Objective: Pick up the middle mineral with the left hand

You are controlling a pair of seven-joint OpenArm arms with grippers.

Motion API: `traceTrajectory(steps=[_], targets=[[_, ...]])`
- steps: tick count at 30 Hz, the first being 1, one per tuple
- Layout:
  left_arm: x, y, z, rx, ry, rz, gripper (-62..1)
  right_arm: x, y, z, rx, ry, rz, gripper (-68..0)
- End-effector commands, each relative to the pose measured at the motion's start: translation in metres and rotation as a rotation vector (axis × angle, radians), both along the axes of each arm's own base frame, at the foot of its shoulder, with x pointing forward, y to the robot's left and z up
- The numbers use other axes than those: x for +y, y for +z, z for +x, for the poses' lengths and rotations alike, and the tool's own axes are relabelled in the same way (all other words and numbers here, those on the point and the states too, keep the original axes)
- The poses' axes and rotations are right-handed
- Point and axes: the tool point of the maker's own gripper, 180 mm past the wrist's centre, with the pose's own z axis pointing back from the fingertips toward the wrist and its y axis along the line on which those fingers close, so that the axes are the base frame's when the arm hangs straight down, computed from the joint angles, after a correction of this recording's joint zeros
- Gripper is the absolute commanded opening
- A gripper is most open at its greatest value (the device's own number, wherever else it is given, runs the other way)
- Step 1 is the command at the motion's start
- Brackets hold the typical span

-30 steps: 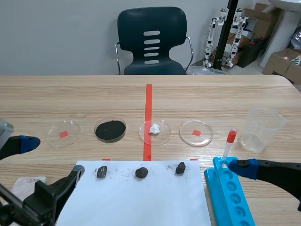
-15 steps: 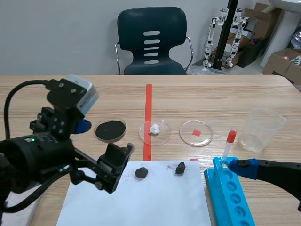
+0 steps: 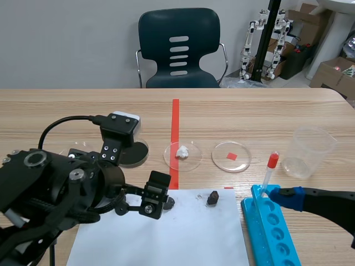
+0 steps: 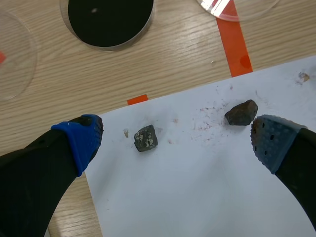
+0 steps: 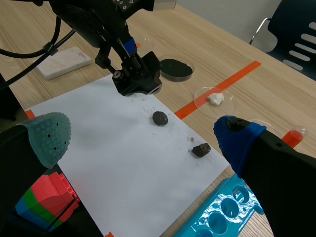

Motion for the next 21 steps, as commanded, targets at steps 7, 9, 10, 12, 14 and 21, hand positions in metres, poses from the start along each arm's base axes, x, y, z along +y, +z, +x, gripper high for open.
traceTrajectory(steps=[7,9,10,12,14,21], targets=[[-0.021,0.000,0.000,0.058,-0.010,-0.012,1.4,0.001,0.011,0.005,-0.034,-0.008,0.024,-6.9],[-0.028,0.000,-0.002,0.063,-0.030,-0.011,1.4,0.001,0.011,0.005,-0.034,-0.008,0.024,-6.9],[-0.033,0.001,-0.003,0.062,-0.045,-0.013,1.4,0.001,0.011,0.005,-0.034,-0.008,0.024,-6.9],[-0.043,0.002,-0.005,0.052,-0.078,-0.012,1.4,0.001,0.011,0.005,-0.034,-0.008,0.024,-6.9],[-0.051,0.004,-0.006,0.036,-0.106,-0.013,1.4,0.001,0.011,0.005,-0.034,-0.008,0.024,-6.9],[-0.065,0.005,-0.001,0.023,-0.116,-0.009,1.4,0.001,0.011,0.005,-0.034,-0.008,0.024,-6.9]])
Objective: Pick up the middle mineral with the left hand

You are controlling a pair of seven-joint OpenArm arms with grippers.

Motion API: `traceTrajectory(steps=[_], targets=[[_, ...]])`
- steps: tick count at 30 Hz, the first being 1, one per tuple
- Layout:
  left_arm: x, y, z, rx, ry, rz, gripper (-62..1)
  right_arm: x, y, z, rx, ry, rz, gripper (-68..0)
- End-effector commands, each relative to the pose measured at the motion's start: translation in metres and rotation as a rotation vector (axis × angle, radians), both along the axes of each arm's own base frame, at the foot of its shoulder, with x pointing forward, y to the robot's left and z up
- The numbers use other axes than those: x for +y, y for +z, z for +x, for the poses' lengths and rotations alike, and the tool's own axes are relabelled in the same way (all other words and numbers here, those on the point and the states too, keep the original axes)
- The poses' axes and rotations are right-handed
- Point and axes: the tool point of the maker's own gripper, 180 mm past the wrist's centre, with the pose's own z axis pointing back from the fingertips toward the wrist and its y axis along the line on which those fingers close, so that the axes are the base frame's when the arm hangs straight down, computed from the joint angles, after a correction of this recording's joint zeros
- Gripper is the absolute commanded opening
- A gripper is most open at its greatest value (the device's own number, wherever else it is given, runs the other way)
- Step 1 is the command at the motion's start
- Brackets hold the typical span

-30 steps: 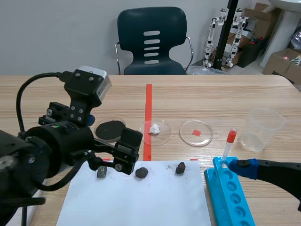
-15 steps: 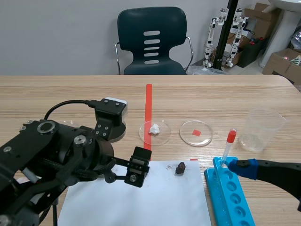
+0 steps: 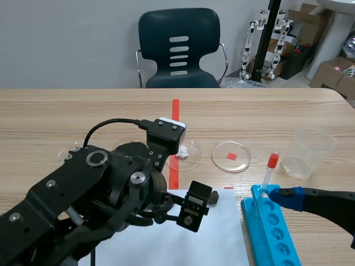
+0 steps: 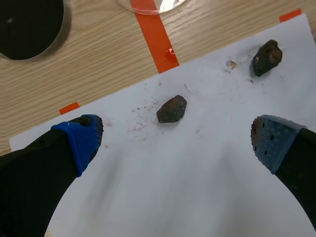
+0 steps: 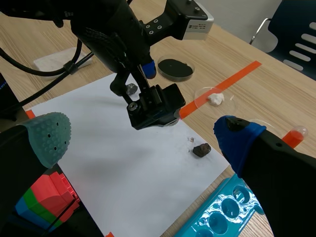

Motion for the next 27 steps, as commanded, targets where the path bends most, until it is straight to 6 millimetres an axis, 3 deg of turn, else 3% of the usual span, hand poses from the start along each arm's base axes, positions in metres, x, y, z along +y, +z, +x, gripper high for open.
traceTrajectory(steps=[1,16,21,27], targets=[[-0.007,0.007,0.009,-0.023,-0.006,-0.012,1.4,0.001,0.011,0.005,-0.034,-0.008,0.024,-6.9],[-0.019,-0.031,0.015,0.077,0.005,0.040,1.0,0.001,0.011,0.005,-0.034,-0.008,0.024,-6.9],[-0.020,-0.038,0.017,0.097,0.005,0.055,-8.9,0.001,0.011,0.005,-0.034,-0.008,0.024,-6.9],[-0.016,-0.048,0.016,0.121,0.008,0.080,-10.4,0.001,0.011,0.005,-0.034,-0.008,0.024,-6.9]])
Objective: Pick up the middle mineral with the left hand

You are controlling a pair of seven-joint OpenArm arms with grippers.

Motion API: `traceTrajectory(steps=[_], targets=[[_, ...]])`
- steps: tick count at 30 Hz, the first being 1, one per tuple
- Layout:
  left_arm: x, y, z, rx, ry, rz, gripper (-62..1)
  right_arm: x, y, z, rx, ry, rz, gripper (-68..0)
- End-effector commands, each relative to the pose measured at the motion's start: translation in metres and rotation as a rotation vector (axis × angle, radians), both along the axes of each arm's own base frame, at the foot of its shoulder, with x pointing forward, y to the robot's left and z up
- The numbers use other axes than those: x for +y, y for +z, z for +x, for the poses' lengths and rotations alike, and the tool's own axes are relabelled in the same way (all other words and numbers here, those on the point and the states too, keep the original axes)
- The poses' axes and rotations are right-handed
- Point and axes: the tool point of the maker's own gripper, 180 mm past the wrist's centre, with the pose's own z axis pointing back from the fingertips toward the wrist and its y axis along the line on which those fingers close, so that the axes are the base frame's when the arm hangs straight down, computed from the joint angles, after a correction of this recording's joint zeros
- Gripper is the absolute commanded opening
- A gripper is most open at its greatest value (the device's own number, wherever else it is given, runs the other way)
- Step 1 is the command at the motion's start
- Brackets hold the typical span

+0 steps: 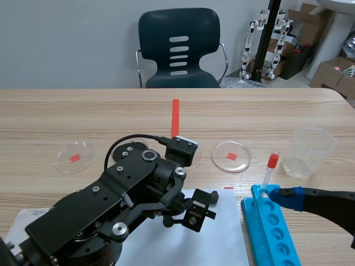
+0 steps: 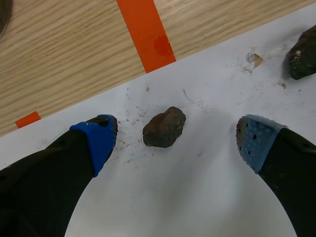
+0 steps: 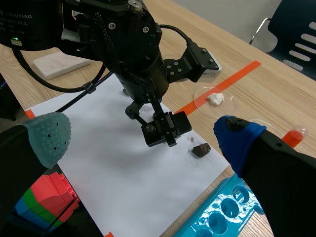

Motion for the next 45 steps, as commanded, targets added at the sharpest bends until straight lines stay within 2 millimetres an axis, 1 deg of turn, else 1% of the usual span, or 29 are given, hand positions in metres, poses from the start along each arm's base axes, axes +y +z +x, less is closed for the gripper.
traceTrajectory(steps=[1,4,5,8,12,16,17,28,37,43,44,45], targets=[[-0.0040,0.0065,0.0071,-0.022,0.001,-0.012,-10.4,0.0010,0.0112,0.0050,-0.034,-0.008,0.024,-6.9],[-0.0029,0.0054,0.0080,-0.021,0.002,-0.007,-10.5,0.0010,0.0112,0.0050,-0.034,-0.008,0.024,-6.9],[-0.0025,0.0049,0.0079,-0.019,0.009,-0.005,-11.4,0.0010,0.0112,0.0050,-0.034,-0.008,0.024,-6.9],[-0.0023,0.0053,0.0087,-0.024,0.015,-0.007,-16.5,0.0010,0.0112,0.0050,-0.034,-0.008,0.024,-6.9],[-0.0025,0.0055,0.0093,-0.028,0.015,-0.008,-21.0,0.0010,0.0112,0.0050,-0.034,-0.008,0.024,-6.9],[-0.0026,0.0058,0.0097,-0.030,0.015,-0.009,-28.5,0.0010,0.0112,0.0050,-0.034,-0.008,0.024,-6.9],[-0.0026,0.0058,0.0097,-0.030,0.015,-0.009,-29.3,0.0010,0.0112,0.0050,-0.034,-0.008,0.024,-6.9],[-0.0037,0.0085,0.0143,-0.059,0.020,-0.019,-29.9,0.0010,0.0112,0.0050,-0.034,-0.008,0.024,-6.9],[0.0005,0.0013,0.0116,-0.045,0.035,-0.006,-29.9,0.0010,0.0112,0.0050,-0.034,-0.008,0.024,-6.9],[0.0003,0.0013,0.0118,-0.046,0.039,-0.009,-30.0,0.0010,0.0112,0.0050,-0.034,-0.008,0.024,-6.9],[0.0003,0.0013,0.0117,-0.046,0.040,-0.010,-31.6,0.0010,0.0112,0.0050,-0.034,-0.008,0.024,-6.9],[-0.0001,0.0011,0.0114,-0.043,0.041,-0.013,-34.7,0.0010,0.0112,0.0050,-0.034,-0.008,0.024,-6.9]])
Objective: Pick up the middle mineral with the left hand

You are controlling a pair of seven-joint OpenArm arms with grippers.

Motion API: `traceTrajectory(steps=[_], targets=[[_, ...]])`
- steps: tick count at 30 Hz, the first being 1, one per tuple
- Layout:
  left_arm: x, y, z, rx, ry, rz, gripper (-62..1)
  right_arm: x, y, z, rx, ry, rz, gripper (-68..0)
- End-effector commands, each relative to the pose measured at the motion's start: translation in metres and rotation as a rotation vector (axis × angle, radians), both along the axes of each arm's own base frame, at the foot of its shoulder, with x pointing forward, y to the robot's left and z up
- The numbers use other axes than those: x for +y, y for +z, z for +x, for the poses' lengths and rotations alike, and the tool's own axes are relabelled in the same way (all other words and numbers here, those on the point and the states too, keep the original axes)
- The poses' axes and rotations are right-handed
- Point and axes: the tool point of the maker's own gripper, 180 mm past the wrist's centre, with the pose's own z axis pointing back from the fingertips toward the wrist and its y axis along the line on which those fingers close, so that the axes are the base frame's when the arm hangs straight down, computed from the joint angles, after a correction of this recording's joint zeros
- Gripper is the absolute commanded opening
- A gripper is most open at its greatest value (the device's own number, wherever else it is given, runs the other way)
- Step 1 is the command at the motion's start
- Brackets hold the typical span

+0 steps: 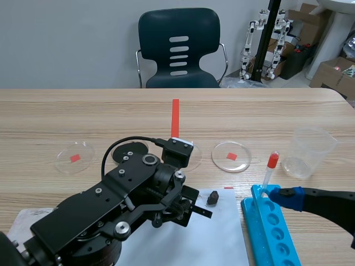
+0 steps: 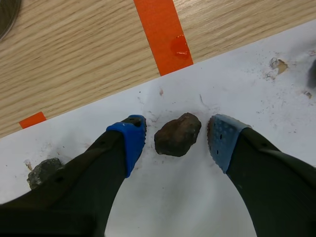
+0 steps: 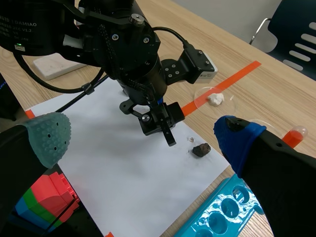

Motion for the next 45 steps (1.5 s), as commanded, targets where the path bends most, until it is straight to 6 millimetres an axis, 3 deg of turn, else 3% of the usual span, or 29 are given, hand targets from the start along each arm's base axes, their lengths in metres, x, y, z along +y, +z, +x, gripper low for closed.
traceTrajectory(steps=[1,4,12,16,24,37,45], targets=[[-0.006,0.007,0.005,-0.016,0.010,-0.026,-38.0,0.001,0.011,0.005,-0.034,-0.008,0.024,-6.9],[-0.006,0.007,0.005,-0.014,0.010,-0.026,-41.7,0.001,0.011,0.005,-0.034,-0.008,0.024,-6.9],[-0.006,0.007,0.005,-0.014,0.010,-0.026,-42.4,0.001,0.011,0.005,-0.034,-0.008,0.024,-6.9],[-0.007,0.006,0.004,-0.012,0.011,-0.029,-50.6,0.001,0.011,0.005,-0.034,-0.008,0.024,-6.9],[-0.006,0.010,0.004,-0.025,0.010,-0.036,-50.9,0.001,0.011,0.005,-0.034,-0.008,0.024,-6.9],[0.003,0.052,-0.001,-0.206,0.020,-0.138,-50.9,0.001,0.011,0.005,-0.033,-0.008,0.024,-6.9],[0.026,0.111,0.004,-0.482,0.033,-0.204,-50.9,0.001,0.011,0.005,-0.033,-0.008,0.024,-6.9]])
